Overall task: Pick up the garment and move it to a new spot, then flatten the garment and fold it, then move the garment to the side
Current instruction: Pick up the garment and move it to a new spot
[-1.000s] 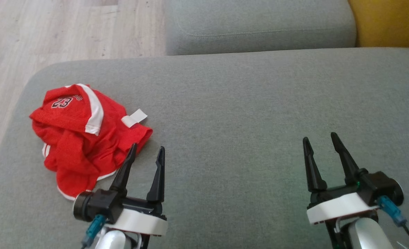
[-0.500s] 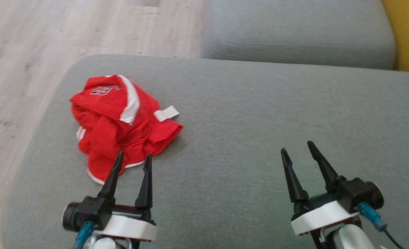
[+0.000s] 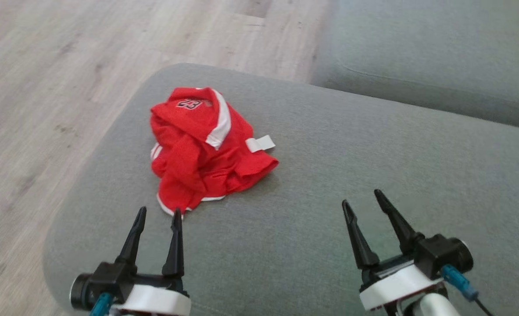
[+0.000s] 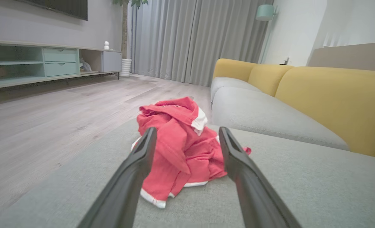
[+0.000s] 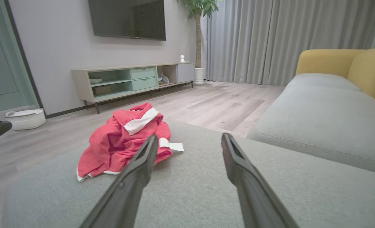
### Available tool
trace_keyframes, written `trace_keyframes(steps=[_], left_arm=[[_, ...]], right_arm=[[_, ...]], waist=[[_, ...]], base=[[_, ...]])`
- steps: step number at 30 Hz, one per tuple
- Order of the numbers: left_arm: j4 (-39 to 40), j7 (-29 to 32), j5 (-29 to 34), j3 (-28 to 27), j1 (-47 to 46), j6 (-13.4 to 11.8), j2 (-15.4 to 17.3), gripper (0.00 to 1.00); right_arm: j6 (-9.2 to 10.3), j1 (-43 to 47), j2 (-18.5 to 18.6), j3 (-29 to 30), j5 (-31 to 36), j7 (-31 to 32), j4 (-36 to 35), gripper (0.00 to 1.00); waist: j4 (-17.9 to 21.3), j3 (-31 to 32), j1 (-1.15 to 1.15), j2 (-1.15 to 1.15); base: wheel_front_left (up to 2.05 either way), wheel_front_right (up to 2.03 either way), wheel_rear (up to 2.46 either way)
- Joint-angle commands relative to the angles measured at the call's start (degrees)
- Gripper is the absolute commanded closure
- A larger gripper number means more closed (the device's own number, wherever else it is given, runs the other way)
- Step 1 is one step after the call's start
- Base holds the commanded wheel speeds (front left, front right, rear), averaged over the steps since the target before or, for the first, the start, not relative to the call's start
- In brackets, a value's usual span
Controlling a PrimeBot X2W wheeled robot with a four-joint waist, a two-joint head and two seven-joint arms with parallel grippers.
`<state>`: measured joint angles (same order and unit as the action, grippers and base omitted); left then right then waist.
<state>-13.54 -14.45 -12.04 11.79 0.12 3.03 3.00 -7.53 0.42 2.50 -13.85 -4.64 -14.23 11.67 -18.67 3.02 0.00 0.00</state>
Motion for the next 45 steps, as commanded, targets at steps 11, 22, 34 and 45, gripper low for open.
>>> trace_keyframes(steps=[11, 22, 34, 45], left_arm=[[2.01, -0.55, 2.13, -2.36, -2.47, 0.7, -0.12, 0.0], [-6.28, 5.46, 3.16, 1.17, -24.47, 3.98, 4.88, 0.0], [-25.8, 23.74, -6.58, 4.58, -47.6, 4.44, 14.92, 0.0], [-33.27, 19.74, -10.41, 5.74, -51.68, 4.45, 16.94, 1.0]], right_arm=[[0.04, -1.45, 0.38, -2.08, -0.6, -0.77, -2.26, 0.0], [0.04, -5.39, 0.38, -1.4, 2.15, -0.77, -3.23, 0.0], [0.04, -10.76, 0.38, -2.26, 1.98, -0.77, -4.29, 0.0], [0.04, -11.66, 0.38, -1.65, 1.78, -0.77, -4.35, 0.0]], waist=[[-1.51, -1.3, 0.0, 0.0], [6.13, -11.12, 0.0, 0.0], [13.73, -19.81, 0.0, 0.0], [14.92, -20.05, 0.0, 0.0]], base=[[0.0, 0.0, 0.0], [0.0, 0.0, 0.0], [0.0, 0.0, 0.0], [0.0, 0.0, 0.0]])
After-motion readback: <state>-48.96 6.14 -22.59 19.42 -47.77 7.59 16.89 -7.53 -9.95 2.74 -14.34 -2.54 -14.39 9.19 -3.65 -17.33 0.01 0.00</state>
